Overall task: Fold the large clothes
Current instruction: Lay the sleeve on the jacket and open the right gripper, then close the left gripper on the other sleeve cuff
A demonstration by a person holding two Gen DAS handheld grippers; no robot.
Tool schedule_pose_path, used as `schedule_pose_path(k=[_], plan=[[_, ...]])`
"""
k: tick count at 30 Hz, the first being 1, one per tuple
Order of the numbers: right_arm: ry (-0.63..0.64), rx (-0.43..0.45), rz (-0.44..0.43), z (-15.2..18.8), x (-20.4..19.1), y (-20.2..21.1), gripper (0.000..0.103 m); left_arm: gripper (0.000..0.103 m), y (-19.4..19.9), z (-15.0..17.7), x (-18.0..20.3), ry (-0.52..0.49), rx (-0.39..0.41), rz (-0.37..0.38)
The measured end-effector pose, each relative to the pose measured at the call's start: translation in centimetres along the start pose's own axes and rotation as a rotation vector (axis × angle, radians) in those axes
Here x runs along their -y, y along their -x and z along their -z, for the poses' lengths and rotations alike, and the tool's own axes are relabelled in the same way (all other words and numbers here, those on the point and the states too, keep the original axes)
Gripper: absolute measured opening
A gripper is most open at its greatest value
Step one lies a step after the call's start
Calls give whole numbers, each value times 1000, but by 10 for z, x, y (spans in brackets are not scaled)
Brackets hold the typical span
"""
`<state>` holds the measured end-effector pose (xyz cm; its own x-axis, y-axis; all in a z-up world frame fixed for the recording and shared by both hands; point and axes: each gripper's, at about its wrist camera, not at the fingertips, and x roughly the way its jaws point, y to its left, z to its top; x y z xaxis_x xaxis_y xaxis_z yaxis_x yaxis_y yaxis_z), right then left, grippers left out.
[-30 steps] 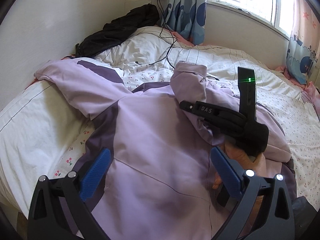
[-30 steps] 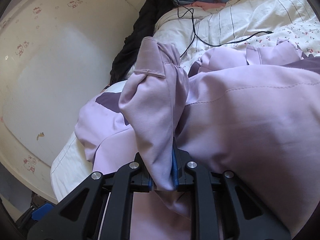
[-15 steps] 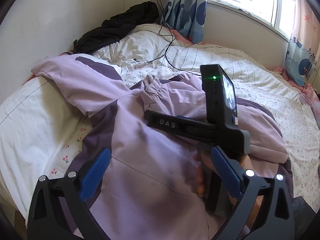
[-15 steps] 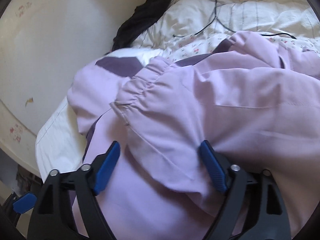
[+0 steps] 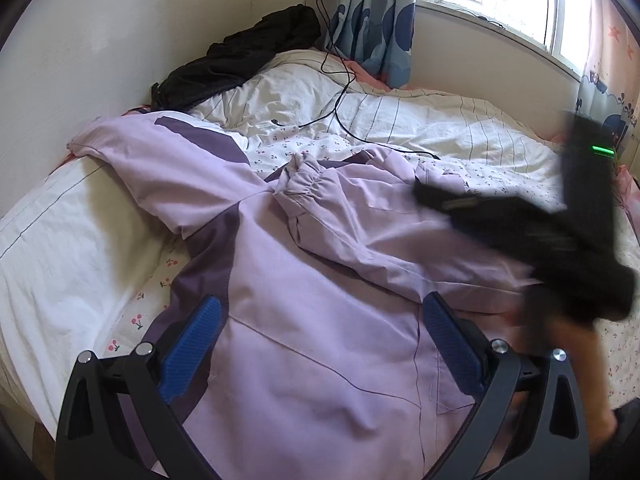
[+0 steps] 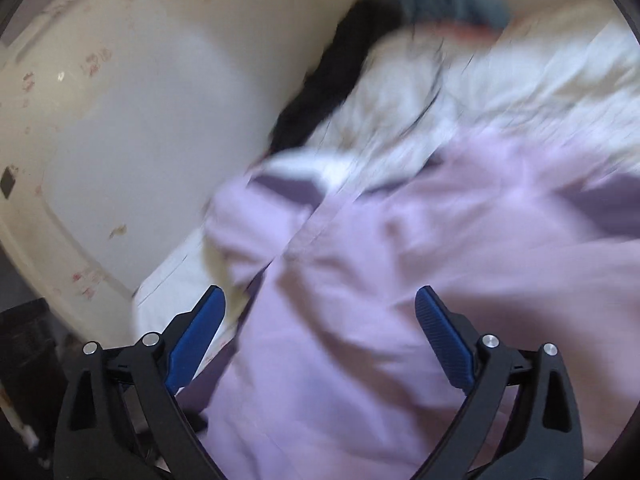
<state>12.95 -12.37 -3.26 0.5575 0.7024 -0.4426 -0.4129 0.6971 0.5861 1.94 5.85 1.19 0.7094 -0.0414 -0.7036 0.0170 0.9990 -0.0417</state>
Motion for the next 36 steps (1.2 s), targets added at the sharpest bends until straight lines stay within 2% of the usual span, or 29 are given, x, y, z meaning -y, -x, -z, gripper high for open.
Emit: schedule_pose_path(k=[2, 5, 6, 8, 10, 13, 15, 17, 18, 20, 22, 25, 26, 28, 30, 31, 33, 34, 36], plan=[[-13, 98, 147, -1, 17, 48, 96, 97, -1, -2, 0, -3, -2, 3], [-116, 171, 294, 4, 57, 103, 96, 97, -1, -7, -8, 20, 8, 20], [-165, 191, 334, 7, 74, 123, 96, 97, -1, -8, -11, 33, 10, 35], [-231, 233, 378, 15, 96, 153, 96, 97, 5, -14, -20, 82, 41, 120], [-294, 265, 392, 23, 113, 175, 96, 97, 8, -22, -22, 114, 83, 184], [-336, 285, 363, 34, 127, 187, 96, 97, -2, -42, -9, 116, 82, 250], [-351, 264, 314, 42, 136, 179, 96, 97, -19, -58, 5, 101, 72, 291], [-371, 184, 291, 48, 145, 168, 96, 97, -39, -72, 13, 97, 61, 306], [-378, 116, 303, 49, 146, 156, 96, 97, -57, -80, 17, 104, 39, 303], [-301, 20, 401, 55, 144, 136, 96, 97, -88, -84, 21, 111, -24, 285], [-219, -51, 482, 55, 134, 124, 96, 97, -130, -79, 24, 75, -118, 189], [-187, -37, 534, 51, 121, 124, 96, 97, -173, -55, 30, -52, -210, 77], [-178, 10, 547, 49, 113, 130, 96, 97, -175, -48, 33, -89, -219, 58], [-135, 103, 529, 52, 96, 141, 96, 97, -158, -44, 40, -145, -175, 33], [-95, 130, 525, 51, 87, 141, 96, 97, -137, -50, 35, -111, -118, 76], [-85, 119, 528, 52, 86, 138, 96, 97, -125, -56, 30, -74, -74, 95], [-125, 37, 532, 57, 98, 123, 96, 97, -127, -61, 20, -37, -65, 75], [-162, -22, 535, 62, 112, 112, 96, 97, -137, -62, 18, -30, -102, 65], [-139, -51, 554, 68, 117, 102, 96, 97, -169, -54, 16, -55, -211, 53]])
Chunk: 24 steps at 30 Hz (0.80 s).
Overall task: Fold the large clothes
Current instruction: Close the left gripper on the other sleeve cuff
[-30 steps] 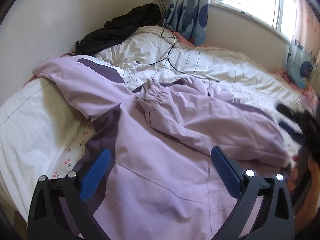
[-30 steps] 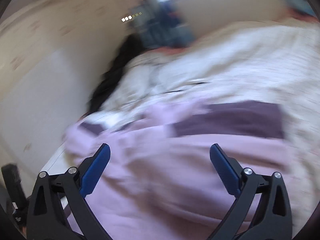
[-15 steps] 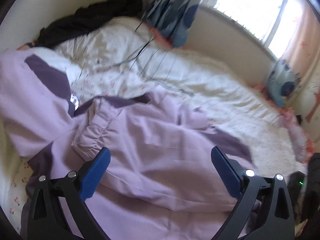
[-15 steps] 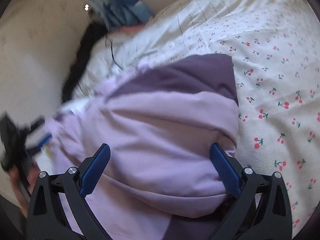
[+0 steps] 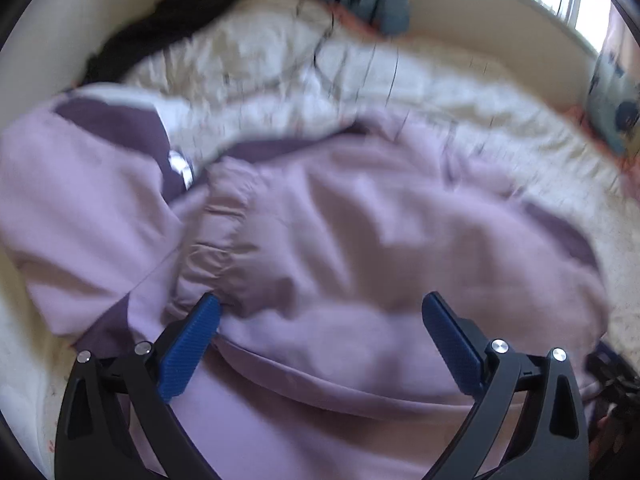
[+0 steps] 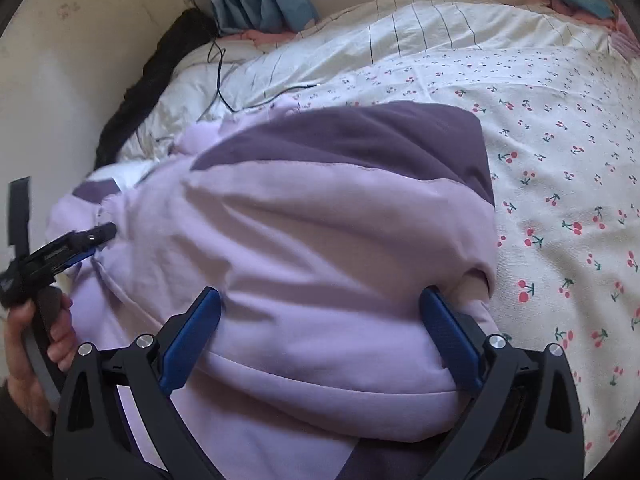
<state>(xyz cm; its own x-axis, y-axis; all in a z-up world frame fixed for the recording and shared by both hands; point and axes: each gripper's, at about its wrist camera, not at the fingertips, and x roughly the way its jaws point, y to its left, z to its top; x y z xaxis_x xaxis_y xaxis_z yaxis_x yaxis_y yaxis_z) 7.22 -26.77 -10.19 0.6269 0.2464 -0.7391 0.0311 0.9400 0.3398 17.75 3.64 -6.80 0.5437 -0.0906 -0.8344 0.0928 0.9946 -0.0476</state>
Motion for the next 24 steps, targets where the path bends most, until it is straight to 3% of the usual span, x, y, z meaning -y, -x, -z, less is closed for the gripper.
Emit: schedule_pose_path(k=[2, 4, 7, 9, 10, 16, 20, 24], plan=[[33, -11, 26, 1, -6, 1, 96, 97, -10, 6, 8, -87, -20, -35], [55, -9, 44, 4, -7, -1, 96, 97, 8, 5, 11, -125, 6, -25], [62, 0, 54, 9, -8, -4, 96, 97, 61, -4, -22, -78, 130, 41], [67, 5, 59, 9, -11, -6, 96, 97, 96, -15, -64, 0, 210, 61], [68, 7, 61, 10, -11, -6, 96, 97, 117, -24, -103, 77, 250, 77], [81, 17, 82, 11, -16, -7, 96, 97, 151, -54, -298, 505, 343, 68], [95, 26, 98, 12, -17, -7, 96, 97, 138, -56, -384, 733, 347, 107], [105, 32, 110, 13, -18, -8, 96, 97, 110, -67, -418, 833, 338, 169]])
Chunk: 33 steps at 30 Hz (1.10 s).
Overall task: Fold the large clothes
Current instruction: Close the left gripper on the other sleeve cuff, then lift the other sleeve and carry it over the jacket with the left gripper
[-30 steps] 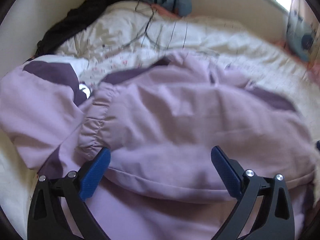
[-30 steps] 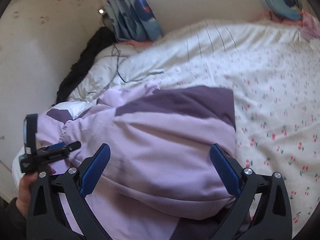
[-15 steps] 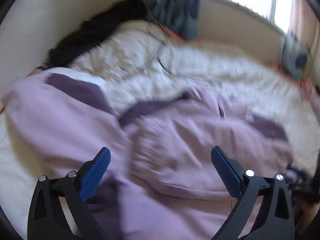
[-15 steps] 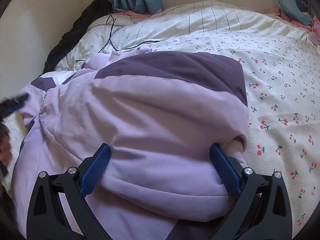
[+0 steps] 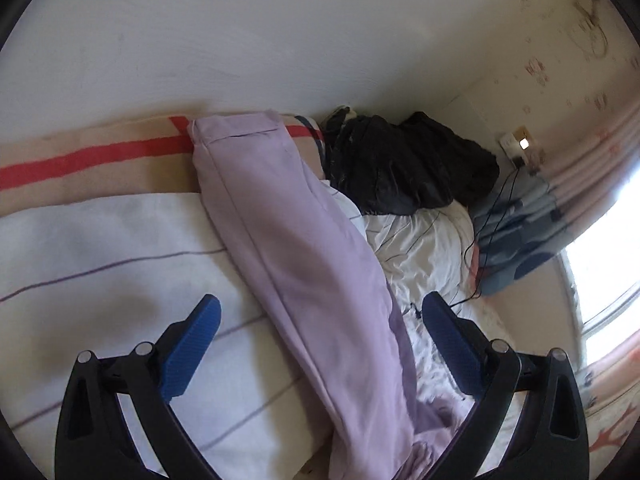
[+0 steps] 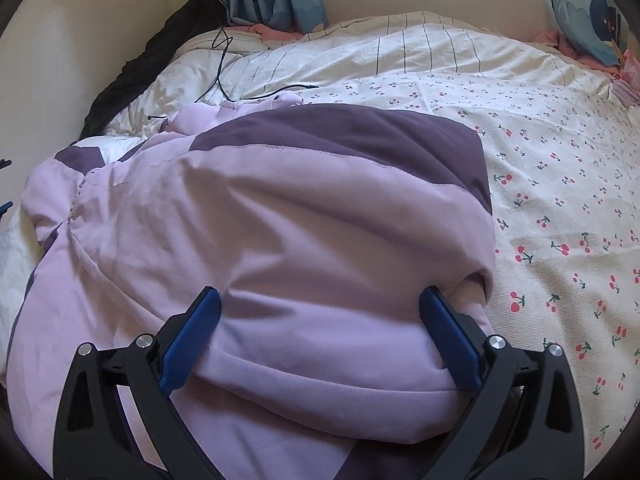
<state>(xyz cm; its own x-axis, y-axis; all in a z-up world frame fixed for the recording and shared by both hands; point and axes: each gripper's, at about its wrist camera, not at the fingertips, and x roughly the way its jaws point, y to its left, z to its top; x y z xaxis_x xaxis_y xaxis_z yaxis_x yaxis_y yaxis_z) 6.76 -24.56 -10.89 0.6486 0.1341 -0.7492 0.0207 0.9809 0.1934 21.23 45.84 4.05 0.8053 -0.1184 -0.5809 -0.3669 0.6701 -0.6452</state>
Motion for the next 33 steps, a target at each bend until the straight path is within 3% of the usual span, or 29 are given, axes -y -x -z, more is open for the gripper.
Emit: schedule_pose_path(k=[4, 8, 10, 11, 12, 14, 15, 19, 22, 26, 30, 33], plan=[[10, 5, 14, 2, -2, 0, 96, 97, -36, -5, -7, 16, -47, -46], [15, 8, 23, 2, -4, -1, 96, 97, -51, -6, -8, 14, -28, -98], [17, 8, 26, 2, -4, -1, 96, 95, -49, -7, -8, 18, 12, -87], [17, 7, 26, 2, -4, -1, 96, 75, -47, -5, -8, 28, 31, -71], [17, 7, 26, 2, -4, -1, 96, 49, -49, -5, -11, 48, 32, -64], [16, 7, 25, 2, -4, -1, 96, 29, -47, -2, -21, 99, 14, -11], [15, 7, 25, 2, -4, -1, 96, 22, -45, 0, -23, 113, 18, 12], [13, 4, 23, 2, -5, -1, 96, 15, -19, 6, -16, 133, 89, 133], [7, -9, 19, 1, -4, -1, 96, 14, 11, 11, 13, 69, 127, 217], [0, -10, 7, -6, -6, 9, 96, 13, 54, 27, 79, -85, 145, 350], [-98, 49, -135, -14, 2, 30, 96, 13, 89, 57, 149, -234, 123, 457], [-179, 90, -262, -20, 12, 43, 96, 13, 104, 102, 213, -376, 70, 536]])
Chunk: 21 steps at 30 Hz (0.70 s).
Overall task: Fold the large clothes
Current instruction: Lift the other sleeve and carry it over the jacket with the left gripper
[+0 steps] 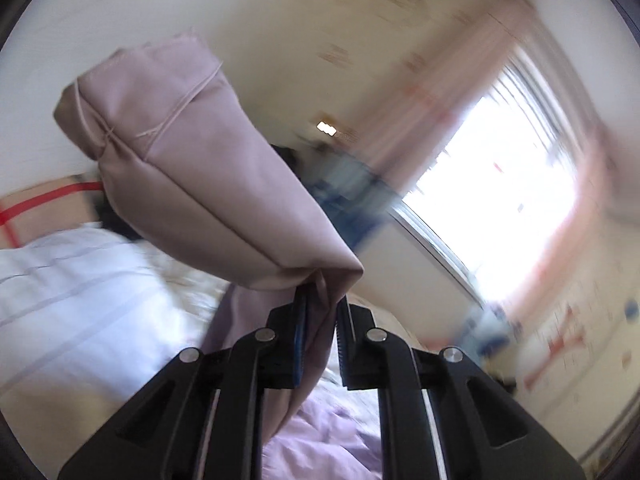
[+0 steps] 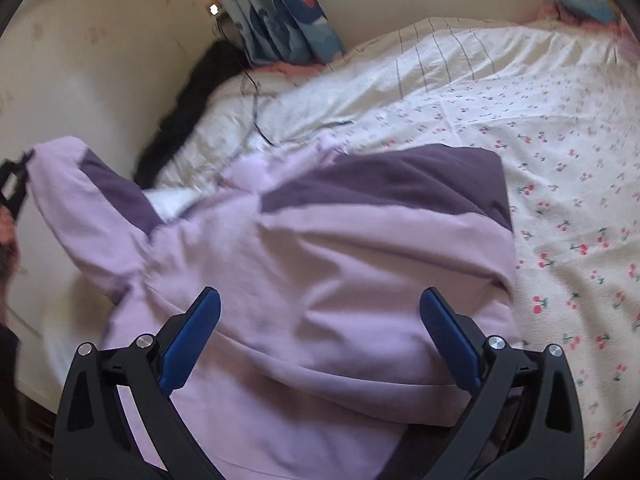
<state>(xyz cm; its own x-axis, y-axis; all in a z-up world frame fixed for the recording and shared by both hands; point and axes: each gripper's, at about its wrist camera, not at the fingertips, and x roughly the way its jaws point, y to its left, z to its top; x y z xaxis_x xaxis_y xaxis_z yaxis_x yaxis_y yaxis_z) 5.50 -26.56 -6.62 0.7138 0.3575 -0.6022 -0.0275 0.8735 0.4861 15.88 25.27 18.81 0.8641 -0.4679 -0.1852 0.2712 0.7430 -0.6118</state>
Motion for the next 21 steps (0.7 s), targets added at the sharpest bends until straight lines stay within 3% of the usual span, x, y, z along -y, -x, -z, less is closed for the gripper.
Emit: schedule_pose_path(k=[4, 7, 12, 15, 18, 21], plan=[[-170, 54, -219, -11, 21, 19, 96, 13, -34, 50, 81, -133, -125, 121], [-306, 88, -372, -16, 43, 28, 96, 13, -68, 114, 135, -227, -247, 214], [-608, 104, -645, -11, 95, 19, 96, 13, -123, 236, 163, -303, -483, 273], [-694, 99, -710, -7, 111, 8, 96, 13, -160, 321, 150, -362, -710, 241], [-716, 97, -729, -9, 115, 7, 96, 14, -169, 369, 139, -365, -843, 267], [-726, 84, -719, -10, 118, 6, 96, 14, -156, 380, 143, -428, -821, 245]])
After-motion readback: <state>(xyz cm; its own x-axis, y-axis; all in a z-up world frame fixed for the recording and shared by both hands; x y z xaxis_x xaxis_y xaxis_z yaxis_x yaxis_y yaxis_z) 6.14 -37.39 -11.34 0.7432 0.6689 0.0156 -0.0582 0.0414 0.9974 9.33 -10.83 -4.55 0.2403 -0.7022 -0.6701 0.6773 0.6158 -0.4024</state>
